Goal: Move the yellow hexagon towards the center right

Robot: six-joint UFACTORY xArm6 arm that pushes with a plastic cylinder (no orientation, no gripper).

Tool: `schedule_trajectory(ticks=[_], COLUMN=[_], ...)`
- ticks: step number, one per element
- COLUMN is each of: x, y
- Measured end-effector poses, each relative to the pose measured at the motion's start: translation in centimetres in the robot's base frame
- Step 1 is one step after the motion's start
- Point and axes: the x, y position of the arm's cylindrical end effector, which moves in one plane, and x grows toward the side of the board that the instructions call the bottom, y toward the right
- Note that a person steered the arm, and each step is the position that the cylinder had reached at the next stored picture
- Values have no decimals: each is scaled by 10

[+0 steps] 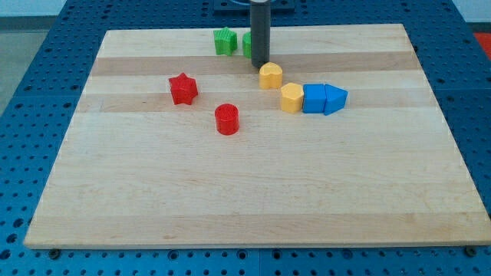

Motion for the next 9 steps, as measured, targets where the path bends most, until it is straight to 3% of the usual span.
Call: schedule_trajectory(ticks=[5,9], x=[44,54], y=[18,18])
